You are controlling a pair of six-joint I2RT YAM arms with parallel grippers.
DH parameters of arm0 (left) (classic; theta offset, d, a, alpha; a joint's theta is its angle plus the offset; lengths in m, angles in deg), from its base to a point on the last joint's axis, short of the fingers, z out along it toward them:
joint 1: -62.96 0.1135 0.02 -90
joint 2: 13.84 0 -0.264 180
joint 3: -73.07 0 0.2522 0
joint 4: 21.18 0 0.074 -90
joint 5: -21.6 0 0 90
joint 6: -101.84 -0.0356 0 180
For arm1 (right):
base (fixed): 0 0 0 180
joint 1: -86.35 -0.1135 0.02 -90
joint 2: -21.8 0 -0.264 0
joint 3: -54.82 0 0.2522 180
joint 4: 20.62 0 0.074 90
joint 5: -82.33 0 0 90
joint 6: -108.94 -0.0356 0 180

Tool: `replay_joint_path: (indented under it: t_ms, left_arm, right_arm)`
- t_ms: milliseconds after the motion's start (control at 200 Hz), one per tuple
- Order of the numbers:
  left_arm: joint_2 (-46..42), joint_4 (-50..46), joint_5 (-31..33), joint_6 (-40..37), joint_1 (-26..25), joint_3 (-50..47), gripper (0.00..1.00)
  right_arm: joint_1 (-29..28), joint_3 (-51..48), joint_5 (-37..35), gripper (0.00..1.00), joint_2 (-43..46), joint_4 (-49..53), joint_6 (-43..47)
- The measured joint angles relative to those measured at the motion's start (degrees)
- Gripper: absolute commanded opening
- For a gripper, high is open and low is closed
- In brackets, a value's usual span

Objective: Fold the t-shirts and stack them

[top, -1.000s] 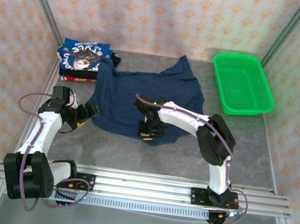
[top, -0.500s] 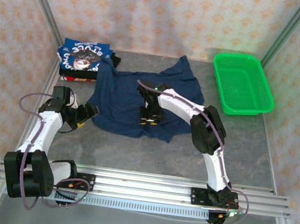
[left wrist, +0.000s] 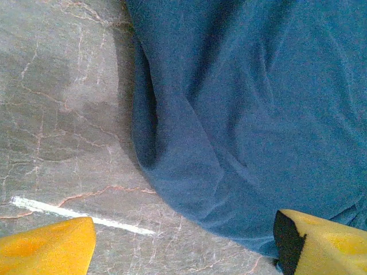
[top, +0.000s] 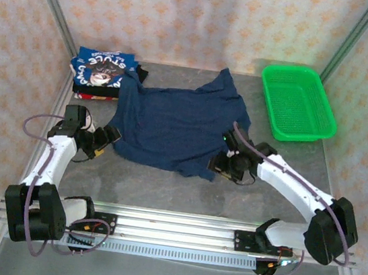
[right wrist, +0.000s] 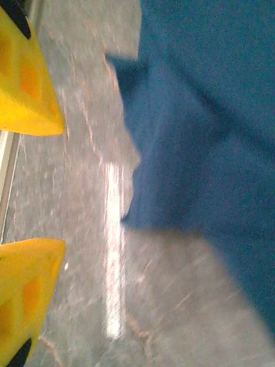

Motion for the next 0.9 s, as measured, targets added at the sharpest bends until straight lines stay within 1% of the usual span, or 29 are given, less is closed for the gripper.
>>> replay_joint_path:
  t_ms: [75,145,295,475,515,696,766,856,901]
  left_arm:
    - [1.8,0.4,0.1,0.2,0.3,1.5,0.82]
    - [3.0,0.7,0.3,0.3,0.8,2.8,0.82]
    - [3.8,0.8,1.1,0.2,2.2,5.1,0.82]
    - [3.8,0.8,1.2,-0.2,3.9,5.8,0.82]
    - [3.8,0.7,1.2,-0.3,4.3,5.8,0.81]
    - [3.9,0.8,1.3,-0.7,6.3,5.8,0.81]
    - [4.3,0.8,1.3,-0.7,6.9,5.8,0.80]
    - [5.4,0.9,1.4,-0.7,7.2,5.8,0.79]
    - [6.1,1.3,1.5,-0.6,7.2,5.6,0.75]
  right_arm:
    - [0.1,-4.0,1.4,0.44,-3.3,-3.0,-0.7]
    - [0.1,-5.7,2.1,0.43,-6.1,-5.9,-1.0]
    - [0.3,-5.3,2.8,0.43,-10.9,-12.3,-1.2]
    - [0.3,-2.5,3.4,0.41,-15.3,-15.3,-0.7]
    - [0.3,-1.7,3.4,0.38,-16.3,-15.1,-0.5]
    - [1.1,0.8,2.4,0.08,-18.9,-10.2,-0.3]
    - [1.0,1.8,1.8,0.00,-19.2,-9.0,0.0]
    - [0.9,2.4,0.2,0.00,-18.6,-8.9,0.2]
    - [1.0,2.4,-0.7,0.00,-17.3,-8.1,0.3]
